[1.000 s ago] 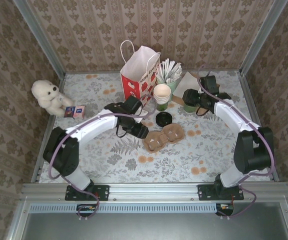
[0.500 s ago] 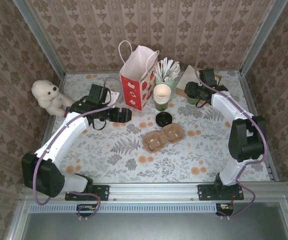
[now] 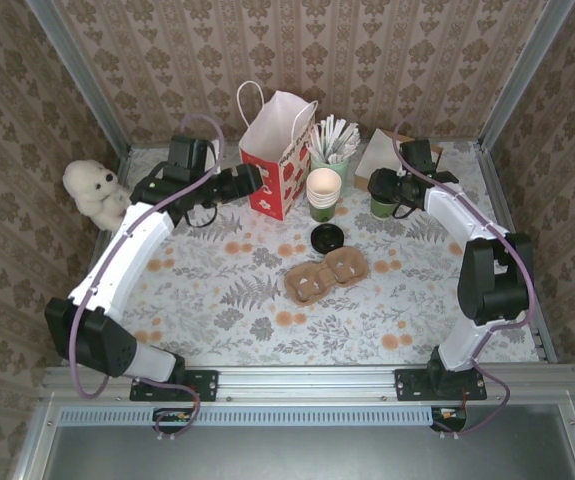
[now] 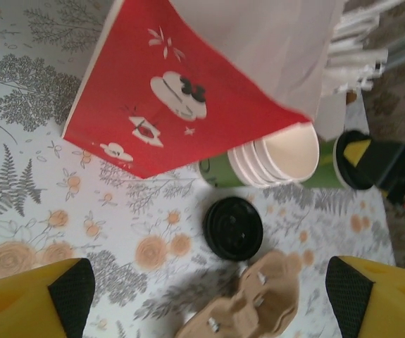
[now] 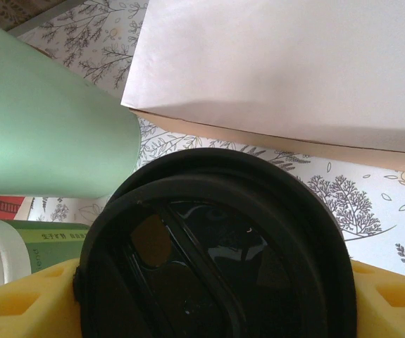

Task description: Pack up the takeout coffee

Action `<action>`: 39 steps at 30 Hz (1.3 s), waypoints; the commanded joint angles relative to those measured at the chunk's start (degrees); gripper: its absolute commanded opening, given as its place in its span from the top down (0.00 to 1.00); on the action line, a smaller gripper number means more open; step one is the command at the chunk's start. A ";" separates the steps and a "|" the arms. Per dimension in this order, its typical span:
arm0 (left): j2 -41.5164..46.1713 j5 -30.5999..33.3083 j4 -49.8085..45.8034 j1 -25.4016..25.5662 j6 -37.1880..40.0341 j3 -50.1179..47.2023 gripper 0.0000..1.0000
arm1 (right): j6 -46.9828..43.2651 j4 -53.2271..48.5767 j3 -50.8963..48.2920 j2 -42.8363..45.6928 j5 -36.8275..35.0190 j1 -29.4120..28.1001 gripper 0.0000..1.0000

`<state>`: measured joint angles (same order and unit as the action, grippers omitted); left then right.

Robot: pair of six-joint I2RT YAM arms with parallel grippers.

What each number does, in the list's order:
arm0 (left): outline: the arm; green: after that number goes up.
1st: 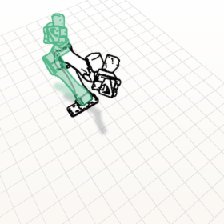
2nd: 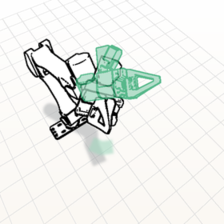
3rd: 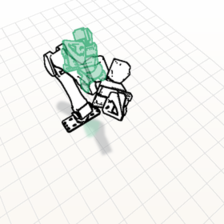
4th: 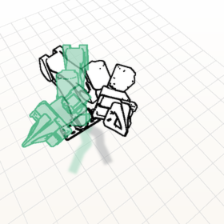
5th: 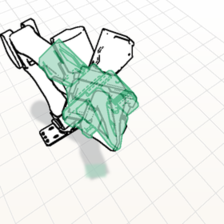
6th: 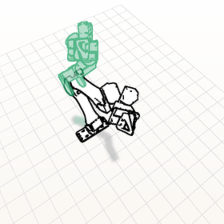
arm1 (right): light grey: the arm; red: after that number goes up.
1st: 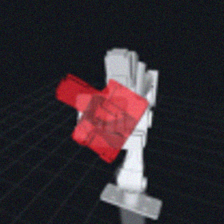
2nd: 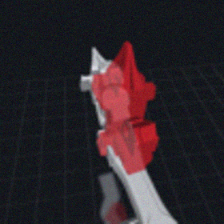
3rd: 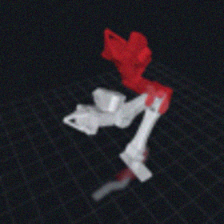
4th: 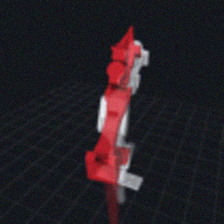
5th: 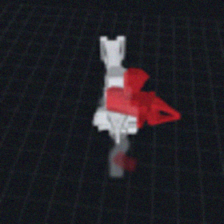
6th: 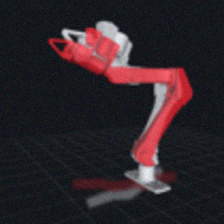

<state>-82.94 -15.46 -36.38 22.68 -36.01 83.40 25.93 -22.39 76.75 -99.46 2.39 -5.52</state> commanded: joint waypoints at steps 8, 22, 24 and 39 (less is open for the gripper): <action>-12.15 6.61 -4.17 0.08 -14.72 14.28 0.11 | 1.38 -1.29 8.76 -9.75 -0.16 -0.55 0.30; -21.71 13.60 -9.89 1.32 -17.17 24.09 0.20 | 2.10 -3.97 16.02 -16.07 -2.35 -0.55 0.26; -22.21 14.25 -10.18 1.32 -16.94 24.44 0.23 | 2.41 -4.34 16.59 -16.16 -2.14 -0.55 0.23; -24.02 18.34 -11.43 1.32 -14.63 26.38 0.38 | 0.83 -6.63 16.77 -11.46 -2.31 -0.55 0.02</action>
<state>-106.04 0.64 -45.50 23.70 -51.86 108.09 27.46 -26.37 92.12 -114.39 1.69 -5.78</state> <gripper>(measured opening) 0.639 0.975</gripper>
